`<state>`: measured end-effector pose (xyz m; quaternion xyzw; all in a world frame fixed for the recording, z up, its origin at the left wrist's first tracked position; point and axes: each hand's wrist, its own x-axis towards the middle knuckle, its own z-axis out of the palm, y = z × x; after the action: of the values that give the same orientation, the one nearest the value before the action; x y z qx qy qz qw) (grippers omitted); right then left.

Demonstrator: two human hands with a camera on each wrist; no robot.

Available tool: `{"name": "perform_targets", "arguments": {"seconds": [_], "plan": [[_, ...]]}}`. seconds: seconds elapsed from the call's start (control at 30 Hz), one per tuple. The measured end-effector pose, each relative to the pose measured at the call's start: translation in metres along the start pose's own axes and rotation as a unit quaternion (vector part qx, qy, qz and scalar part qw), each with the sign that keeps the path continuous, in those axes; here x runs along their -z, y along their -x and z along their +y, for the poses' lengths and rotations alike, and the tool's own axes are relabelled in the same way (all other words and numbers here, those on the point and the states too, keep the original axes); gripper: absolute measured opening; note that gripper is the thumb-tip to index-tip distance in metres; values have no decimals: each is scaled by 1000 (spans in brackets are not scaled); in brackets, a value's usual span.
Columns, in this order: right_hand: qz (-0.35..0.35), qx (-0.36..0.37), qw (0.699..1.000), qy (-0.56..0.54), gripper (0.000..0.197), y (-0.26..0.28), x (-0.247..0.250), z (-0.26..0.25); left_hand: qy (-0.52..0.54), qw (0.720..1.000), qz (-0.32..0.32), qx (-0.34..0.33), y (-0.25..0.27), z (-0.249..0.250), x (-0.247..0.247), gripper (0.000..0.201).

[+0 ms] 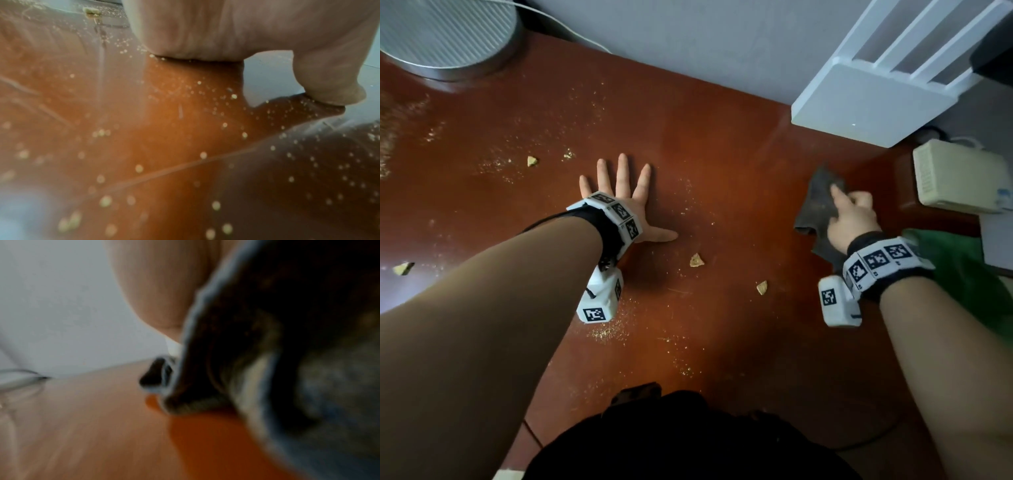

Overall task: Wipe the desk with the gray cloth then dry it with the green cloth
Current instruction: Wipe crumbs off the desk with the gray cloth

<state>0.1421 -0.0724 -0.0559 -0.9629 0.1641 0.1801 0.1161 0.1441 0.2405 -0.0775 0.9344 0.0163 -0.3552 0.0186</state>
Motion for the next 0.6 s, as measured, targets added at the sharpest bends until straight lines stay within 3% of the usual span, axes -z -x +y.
{"name": "perform_targets", "arguments": {"seconds": [0.07, 0.23, 0.3, 0.43, 0.53, 0.6], "plan": [[-32, -31, 999, 28, 62, 17, -14, 4, -4, 1000, 5, 0, 0, 0, -1, 124], [-93, 143, 984, 42, 61, 50, -42, -31, -11, 1000, 8, 0, 4, 0, -1, 123], [-85, 159, 984, -10, 57, 54, -43, -37, -13, 1000, 11, -2, 5, 0, 0, 122], [33, 29, 993, -110, 57, 63, -25, -1, -14, 1000, 16, -4, 7, 0, 0, 122], [-16, -141, 987, -79, 61, 88, -27, 29, -13, 1000, 21, -5, 8, 0, 0, 120], [-54, -149, 987, -32, 66, 108, -40, 26, -17, 999, 25, -14, 11, -3, -3, 115]]}}
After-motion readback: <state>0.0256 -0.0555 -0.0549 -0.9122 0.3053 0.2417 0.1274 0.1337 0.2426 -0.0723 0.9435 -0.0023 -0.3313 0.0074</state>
